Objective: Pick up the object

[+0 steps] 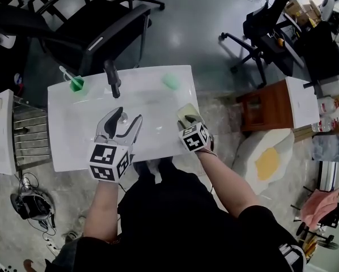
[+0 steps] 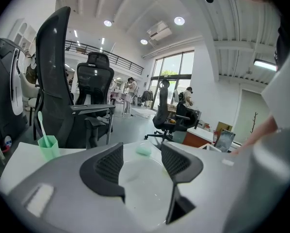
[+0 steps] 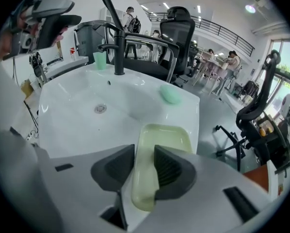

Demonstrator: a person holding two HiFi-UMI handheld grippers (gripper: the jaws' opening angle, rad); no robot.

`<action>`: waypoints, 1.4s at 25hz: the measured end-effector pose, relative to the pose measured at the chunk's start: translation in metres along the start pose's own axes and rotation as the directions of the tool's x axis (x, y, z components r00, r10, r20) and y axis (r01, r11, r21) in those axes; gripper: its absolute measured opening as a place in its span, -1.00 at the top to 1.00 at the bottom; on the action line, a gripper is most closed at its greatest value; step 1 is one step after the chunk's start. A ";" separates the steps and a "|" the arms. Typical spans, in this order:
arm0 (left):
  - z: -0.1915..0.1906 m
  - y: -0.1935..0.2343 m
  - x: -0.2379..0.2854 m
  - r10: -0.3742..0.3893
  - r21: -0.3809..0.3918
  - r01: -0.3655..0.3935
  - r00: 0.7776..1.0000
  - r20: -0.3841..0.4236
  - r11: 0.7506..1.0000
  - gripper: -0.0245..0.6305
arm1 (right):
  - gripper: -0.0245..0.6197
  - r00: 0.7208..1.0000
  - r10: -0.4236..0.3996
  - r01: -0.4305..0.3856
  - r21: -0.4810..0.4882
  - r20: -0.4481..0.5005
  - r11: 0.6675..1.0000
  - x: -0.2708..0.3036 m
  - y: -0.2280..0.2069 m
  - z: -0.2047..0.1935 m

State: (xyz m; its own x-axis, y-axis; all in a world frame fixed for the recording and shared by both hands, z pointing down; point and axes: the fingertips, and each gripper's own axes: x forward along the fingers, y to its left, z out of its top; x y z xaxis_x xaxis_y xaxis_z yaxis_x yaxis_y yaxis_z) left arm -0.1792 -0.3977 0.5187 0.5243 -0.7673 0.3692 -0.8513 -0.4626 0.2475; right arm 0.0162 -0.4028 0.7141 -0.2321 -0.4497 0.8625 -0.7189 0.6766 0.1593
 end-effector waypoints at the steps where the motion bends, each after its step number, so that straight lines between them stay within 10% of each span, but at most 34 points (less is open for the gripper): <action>1: 0.000 0.000 -0.001 0.000 -0.001 0.000 1.000 0.001 1.000 0.16 | 0.52 1.000 -0.001 0.001 -0.002 0.001 1.000 -0.001 0.001 0.000; 20: 0.022 -0.006 -0.020 -0.032 0.046 0.030 0.998 0.047 0.998 0.17 | 0.84 0.988 -0.044 0.028 0.110 0.149 0.994 -0.057 -0.020 0.033; 35: 0.062 -0.011 -0.054 -0.043 0.113 0.029 0.991 0.128 0.993 0.21 | 0.84 0.880 -0.113 0.027 0.188 0.461 0.982 -0.168 -0.035 0.122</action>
State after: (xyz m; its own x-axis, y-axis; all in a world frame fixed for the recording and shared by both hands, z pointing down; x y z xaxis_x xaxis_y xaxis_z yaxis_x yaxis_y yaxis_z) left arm -0.1988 -0.3790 0.4405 0.5537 -0.7971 0.2409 -0.8327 -0.5316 0.1550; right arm -0.0002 -0.4223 0.5052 -0.4257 -0.7409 0.5195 -0.8353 0.5425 0.0892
